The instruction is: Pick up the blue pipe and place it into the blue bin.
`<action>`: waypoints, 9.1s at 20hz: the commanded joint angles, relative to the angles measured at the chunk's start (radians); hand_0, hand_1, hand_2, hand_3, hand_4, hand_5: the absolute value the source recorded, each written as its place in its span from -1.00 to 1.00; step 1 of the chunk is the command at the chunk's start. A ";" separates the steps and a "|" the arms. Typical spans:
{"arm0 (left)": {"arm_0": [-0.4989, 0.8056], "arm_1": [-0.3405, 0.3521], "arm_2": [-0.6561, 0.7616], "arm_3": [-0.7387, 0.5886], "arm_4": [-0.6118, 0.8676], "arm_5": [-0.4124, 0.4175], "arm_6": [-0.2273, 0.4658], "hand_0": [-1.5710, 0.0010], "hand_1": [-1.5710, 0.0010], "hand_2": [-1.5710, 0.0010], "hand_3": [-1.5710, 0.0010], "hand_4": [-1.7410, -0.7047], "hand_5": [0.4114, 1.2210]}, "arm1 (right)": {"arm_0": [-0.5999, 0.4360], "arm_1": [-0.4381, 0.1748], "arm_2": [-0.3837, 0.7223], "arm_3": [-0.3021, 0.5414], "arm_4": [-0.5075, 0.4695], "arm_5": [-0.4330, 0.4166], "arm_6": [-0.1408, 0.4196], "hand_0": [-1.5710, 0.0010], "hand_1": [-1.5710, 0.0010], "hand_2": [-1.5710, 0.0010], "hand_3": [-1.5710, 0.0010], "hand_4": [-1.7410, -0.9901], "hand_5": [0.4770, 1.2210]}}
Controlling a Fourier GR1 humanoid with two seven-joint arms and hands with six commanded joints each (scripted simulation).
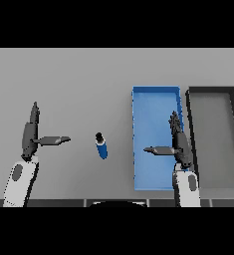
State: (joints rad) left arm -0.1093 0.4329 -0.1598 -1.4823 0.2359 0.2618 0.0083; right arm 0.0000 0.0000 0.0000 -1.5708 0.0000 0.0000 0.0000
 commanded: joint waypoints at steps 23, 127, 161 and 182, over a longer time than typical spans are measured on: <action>0.116 0.200 -0.223 -0.147 -0.020 -0.465 -0.110 1.00 1.00 1.00 1.00 0.21 -0.79 | 0.078 -0.168 0.073 -0.107 0.178 0.042 -0.097 1.00 1.00 1.00 1.00 0.54 -0.62; -0.089 -0.488 -0.235 -0.094 -0.276 -0.643 -0.039 -1.00 -1.00 -1.00 -0.91 -0.92 1.00 | -0.541 -0.084 0.404 -0.264 -0.181 0.359 0.496 -0.71 -0.71 -0.72 -0.51 -0.70 0.02; -0.102 -0.427 -0.227 -0.097 -0.380 -0.651 0.076 0.99 0.99 0.99 0.99 0.61 -0.89 | -0.691 -0.085 0.330 -0.322 -0.401 0.130 0.575 -1.00 -1.00 -1.00 -1.00 -1.00 1.00; -0.108 -0.418 -0.230 -0.082 -0.398 -0.647 0.077 1.00 1.00 1.00 1.00 0.69 -0.98 | -0.656 -0.447 -0.065 -0.128 -0.455 -0.020 0.601 -1.00 -1.00 -1.00 -1.00 -1.00 1.00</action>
State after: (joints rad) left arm -0.2166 0.0153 -0.3894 -1.5644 -0.1620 -0.3856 0.0844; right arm -0.6545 -0.4467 -0.0647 -1.6982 -0.4566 -0.0198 0.6037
